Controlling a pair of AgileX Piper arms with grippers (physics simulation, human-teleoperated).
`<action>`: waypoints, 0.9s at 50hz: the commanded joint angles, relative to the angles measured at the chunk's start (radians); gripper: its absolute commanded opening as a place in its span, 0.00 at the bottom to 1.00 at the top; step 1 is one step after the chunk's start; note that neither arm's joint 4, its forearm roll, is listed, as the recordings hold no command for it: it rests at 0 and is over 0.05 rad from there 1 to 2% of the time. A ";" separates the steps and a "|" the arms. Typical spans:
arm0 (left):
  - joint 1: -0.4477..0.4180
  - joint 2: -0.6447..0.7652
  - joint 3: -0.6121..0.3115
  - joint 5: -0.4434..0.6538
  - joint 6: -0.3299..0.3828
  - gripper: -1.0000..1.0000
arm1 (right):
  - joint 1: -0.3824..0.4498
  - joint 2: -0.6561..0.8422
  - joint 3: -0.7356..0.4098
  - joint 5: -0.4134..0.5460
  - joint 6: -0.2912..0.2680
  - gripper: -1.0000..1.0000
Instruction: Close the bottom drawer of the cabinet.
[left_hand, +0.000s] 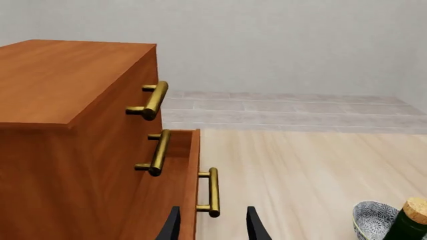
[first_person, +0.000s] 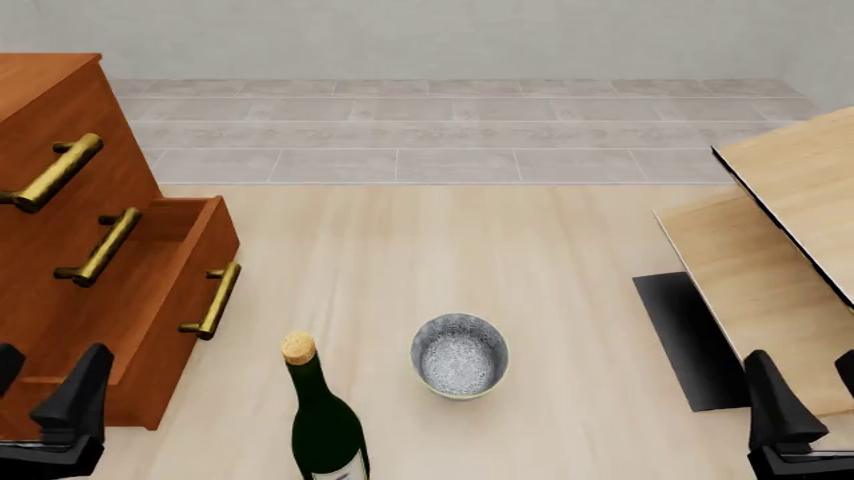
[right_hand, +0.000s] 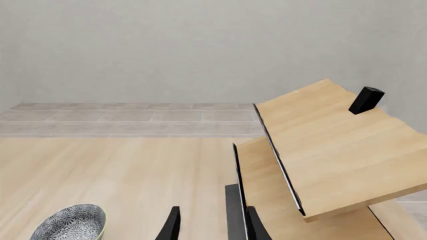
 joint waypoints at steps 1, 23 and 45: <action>0.016 -0.048 0.052 -0.054 0.035 1.00 | 0.003 0.003 -0.005 0.002 -0.004 1.00; -0.030 0.056 0.043 -0.097 0.001 1.00 | 0.022 0.000 -0.006 -0.005 -0.012 1.00; -0.201 0.328 0.010 -0.250 -0.038 1.00 | 0.043 0.000 -0.004 -0.006 -0.015 1.00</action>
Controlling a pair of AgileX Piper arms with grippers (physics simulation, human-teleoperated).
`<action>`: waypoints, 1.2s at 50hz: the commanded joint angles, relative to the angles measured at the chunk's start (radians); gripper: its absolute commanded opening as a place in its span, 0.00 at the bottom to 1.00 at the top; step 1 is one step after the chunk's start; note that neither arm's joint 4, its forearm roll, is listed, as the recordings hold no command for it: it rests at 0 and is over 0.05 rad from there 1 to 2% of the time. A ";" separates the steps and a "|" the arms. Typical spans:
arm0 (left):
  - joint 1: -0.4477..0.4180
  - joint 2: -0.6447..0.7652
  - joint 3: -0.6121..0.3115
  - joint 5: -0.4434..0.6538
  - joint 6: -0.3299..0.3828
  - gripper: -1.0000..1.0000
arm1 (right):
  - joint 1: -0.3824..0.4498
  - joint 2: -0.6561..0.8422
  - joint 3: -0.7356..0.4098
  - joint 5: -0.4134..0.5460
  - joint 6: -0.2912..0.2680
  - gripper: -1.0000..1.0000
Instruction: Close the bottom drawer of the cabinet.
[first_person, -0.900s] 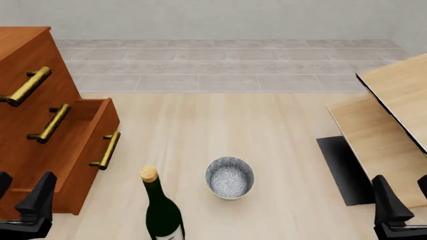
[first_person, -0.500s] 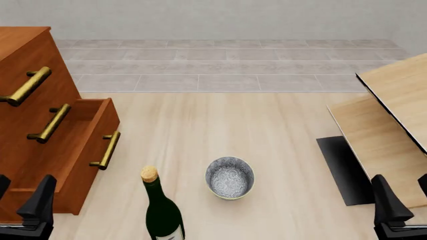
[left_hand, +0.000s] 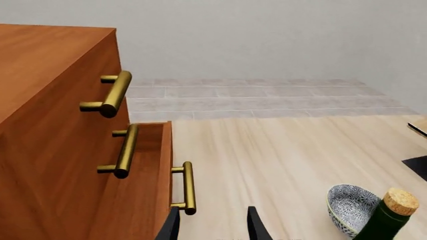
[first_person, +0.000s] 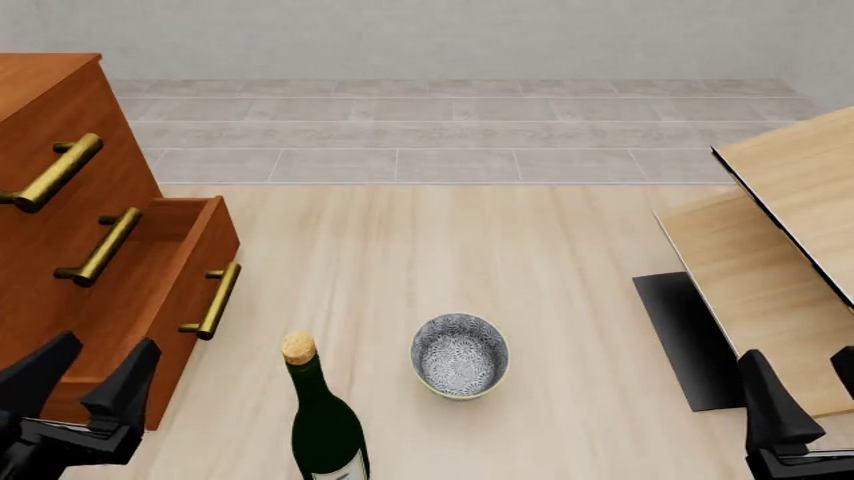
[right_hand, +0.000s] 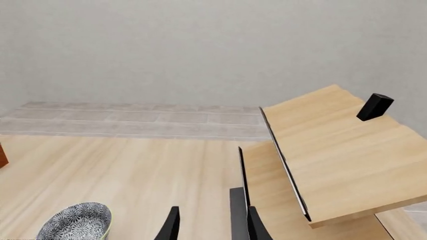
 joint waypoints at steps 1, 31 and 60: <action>-0.077 0.116 -0.020 -0.061 -0.019 1.00 | 0.011 0.000 0.001 0.000 -0.001 1.00; -0.151 0.256 -0.056 -0.112 -0.134 1.00 | 0.021 0.000 -0.001 0.000 -0.006 1.00; -0.225 0.489 -0.011 -0.342 -0.247 1.00 | 0.026 -0.001 -0.001 -0.006 -0.019 1.00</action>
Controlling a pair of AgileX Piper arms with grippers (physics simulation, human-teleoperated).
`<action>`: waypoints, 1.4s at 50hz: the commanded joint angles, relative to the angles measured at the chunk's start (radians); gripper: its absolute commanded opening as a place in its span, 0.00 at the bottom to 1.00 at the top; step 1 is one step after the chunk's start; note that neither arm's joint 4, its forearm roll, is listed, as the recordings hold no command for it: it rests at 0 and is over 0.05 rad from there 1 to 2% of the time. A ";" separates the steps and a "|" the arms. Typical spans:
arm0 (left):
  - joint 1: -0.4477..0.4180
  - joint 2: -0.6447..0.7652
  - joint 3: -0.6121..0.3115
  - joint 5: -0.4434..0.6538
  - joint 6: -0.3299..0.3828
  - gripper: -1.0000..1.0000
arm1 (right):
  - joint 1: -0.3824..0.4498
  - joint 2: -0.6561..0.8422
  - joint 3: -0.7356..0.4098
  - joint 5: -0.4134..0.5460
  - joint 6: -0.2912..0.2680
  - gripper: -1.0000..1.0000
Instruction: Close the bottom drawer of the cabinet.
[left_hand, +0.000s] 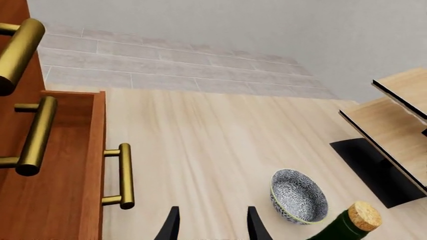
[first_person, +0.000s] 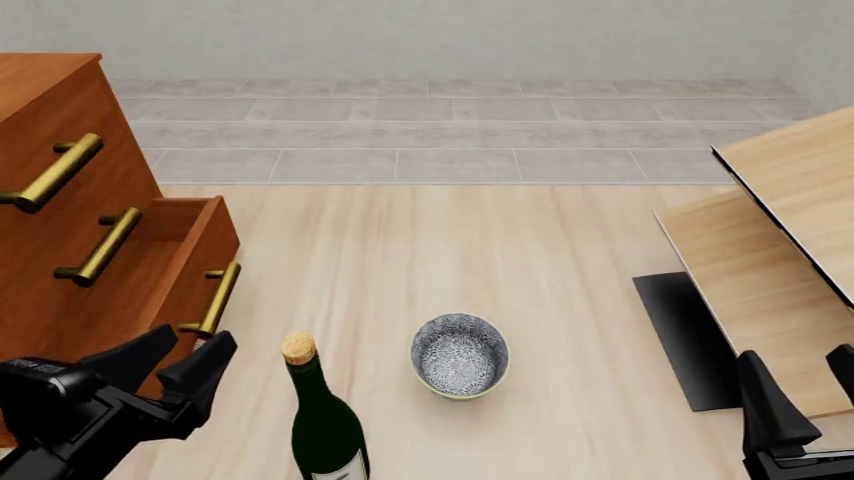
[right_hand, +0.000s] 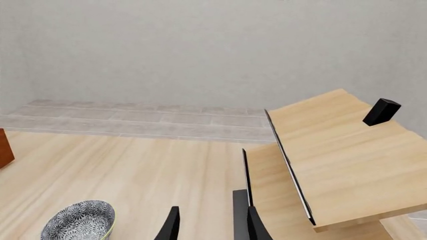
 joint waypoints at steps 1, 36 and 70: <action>-0.009 0.109 0.019 -0.108 -0.035 1.00 | 0.002 0.000 -0.001 -0.001 -0.004 1.00; 0.013 0.589 0.018 -0.540 -0.058 1.00 | 0.004 0.000 -0.001 -0.002 -0.005 1.00; 0.148 0.891 -0.034 -0.705 -0.009 1.00 | 0.002 0.000 -0.003 0.004 0.005 1.00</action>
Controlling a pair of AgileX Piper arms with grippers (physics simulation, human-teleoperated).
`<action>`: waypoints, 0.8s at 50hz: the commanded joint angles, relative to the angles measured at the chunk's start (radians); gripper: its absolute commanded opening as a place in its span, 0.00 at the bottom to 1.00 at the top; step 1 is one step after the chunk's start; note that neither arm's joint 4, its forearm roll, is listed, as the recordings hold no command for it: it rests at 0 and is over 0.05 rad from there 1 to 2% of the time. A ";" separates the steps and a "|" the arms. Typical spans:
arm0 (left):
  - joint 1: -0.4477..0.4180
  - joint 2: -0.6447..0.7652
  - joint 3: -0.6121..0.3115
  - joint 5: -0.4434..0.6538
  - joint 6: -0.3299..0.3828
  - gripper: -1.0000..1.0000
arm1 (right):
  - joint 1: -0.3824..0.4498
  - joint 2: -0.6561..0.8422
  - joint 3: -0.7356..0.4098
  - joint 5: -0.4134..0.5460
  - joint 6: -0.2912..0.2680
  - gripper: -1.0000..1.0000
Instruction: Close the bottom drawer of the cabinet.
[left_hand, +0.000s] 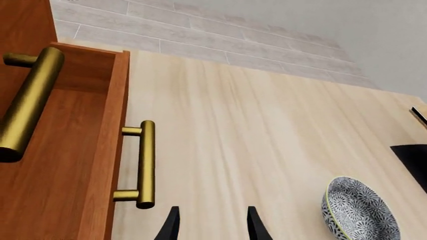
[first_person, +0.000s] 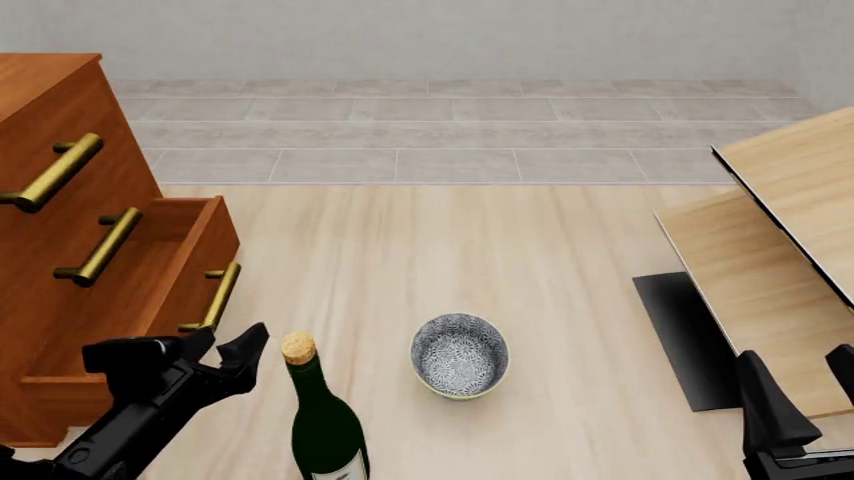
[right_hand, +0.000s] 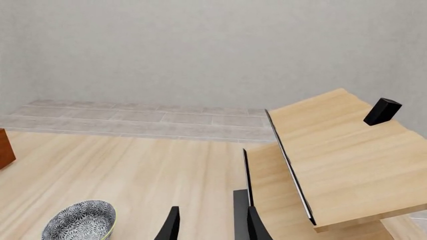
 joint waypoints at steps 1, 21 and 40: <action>0.051 0.047 -0.022 -0.008 0.032 1.00 | 0.000 0.000 -0.001 0.002 0.002 1.00; 0.137 0.072 -0.037 -0.007 0.071 1.00 | 0.002 0.000 0.000 -0.002 -0.002 1.00; 0.188 0.116 -0.047 -0.030 0.084 1.00 | 0.001 0.000 0.000 -0.005 -0.005 1.00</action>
